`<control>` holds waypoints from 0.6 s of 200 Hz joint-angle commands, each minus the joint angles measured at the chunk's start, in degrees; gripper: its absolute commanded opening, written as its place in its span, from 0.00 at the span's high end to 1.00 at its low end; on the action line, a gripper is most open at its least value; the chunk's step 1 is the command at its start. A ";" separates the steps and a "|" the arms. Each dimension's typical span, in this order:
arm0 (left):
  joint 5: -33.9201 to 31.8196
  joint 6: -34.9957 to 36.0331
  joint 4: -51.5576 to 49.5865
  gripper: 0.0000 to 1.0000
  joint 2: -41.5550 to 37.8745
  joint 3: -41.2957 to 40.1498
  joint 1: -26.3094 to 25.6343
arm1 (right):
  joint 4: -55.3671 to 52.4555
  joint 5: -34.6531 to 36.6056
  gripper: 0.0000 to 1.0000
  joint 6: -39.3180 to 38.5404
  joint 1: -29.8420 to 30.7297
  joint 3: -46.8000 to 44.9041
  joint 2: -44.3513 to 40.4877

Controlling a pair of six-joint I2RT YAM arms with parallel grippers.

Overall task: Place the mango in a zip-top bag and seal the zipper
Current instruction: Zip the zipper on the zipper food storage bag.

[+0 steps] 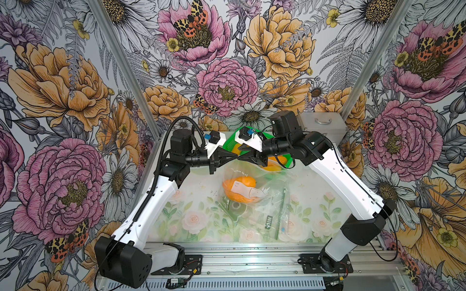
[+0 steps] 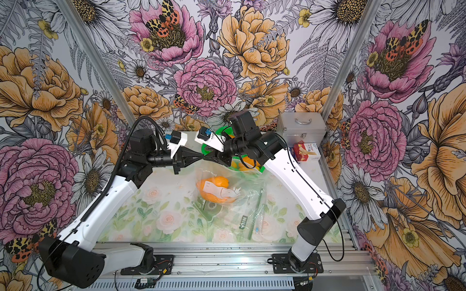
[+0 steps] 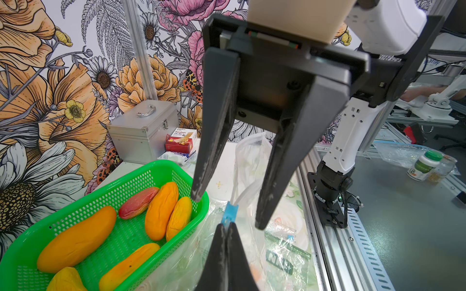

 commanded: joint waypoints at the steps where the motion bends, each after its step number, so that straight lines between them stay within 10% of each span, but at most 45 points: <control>1: -0.85 1.01 -0.19 1.00 -2.08 -0.75 0.74 | 0.20 0.22 0.64 0.76 0.51 -0.86 1.05; 120: -1.04 1.05 -0.24 1.00 -2.65 -0.84 1.10 | 0.20 -0.13 0.90 0.73 0.42 -1.41 1.28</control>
